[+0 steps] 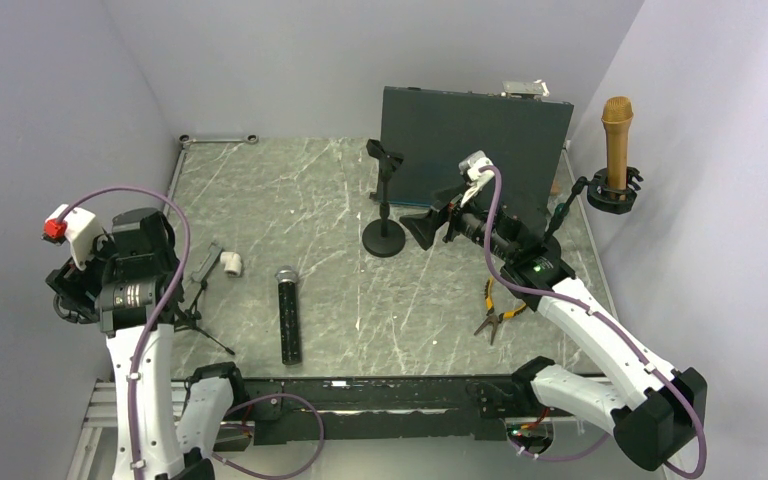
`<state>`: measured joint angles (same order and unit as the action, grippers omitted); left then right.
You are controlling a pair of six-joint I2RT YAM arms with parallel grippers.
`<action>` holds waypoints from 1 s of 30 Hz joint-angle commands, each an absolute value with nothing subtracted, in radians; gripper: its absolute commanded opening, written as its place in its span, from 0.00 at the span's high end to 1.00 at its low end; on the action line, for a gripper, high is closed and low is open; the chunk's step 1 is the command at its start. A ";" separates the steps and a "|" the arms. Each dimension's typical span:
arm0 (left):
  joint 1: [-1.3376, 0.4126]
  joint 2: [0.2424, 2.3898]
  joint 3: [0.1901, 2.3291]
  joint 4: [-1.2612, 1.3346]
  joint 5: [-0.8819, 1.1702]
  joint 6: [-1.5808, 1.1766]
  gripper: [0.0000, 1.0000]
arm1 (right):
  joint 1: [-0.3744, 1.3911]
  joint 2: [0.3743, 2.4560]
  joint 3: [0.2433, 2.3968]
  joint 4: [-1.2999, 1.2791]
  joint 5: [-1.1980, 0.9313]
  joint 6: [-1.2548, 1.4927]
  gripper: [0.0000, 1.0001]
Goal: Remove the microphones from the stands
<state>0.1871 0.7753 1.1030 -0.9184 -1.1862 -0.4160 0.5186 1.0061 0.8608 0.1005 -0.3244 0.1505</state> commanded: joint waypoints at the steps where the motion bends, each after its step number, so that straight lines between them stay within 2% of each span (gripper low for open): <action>1: 0.193 0.759 1.099 -0.881 -1.230 -0.424 0.34 | 0.517 0.983 0.870 0.146 -0.337 0.158 0.00; 11: 0.193 0.721 1.036 -0.797 -1.243 -0.445 0.41 | 0.517 0.984 0.880 0.139 -0.335 0.156 0.00; 13: 0.193 0.717 1.025 -0.772 -1.241 -0.435 0.41 | 0.517 0.982 0.884 0.134 -0.334 0.153 0.00; 16: 0.193 0.724 1.025 -0.778 -1.249 -0.440 0.35 | 0.517 0.979 0.886 0.130 -0.332 0.152 0.00; 19: 0.192 0.732 1.023 -0.790 -1.254 -0.448 0.35 | 0.517 0.982 0.885 0.133 -0.335 0.155 0.00; 27: 0.193 0.717 1.008 -0.757 -1.264 -0.427 0.49 | 0.517 0.982 0.896 0.125 -0.341 0.158 0.00; 30: 0.193 0.713 1.010 -0.732 -1.261 -0.398 0.56 | 0.517 0.982 0.900 0.123 -0.342 0.156 0.00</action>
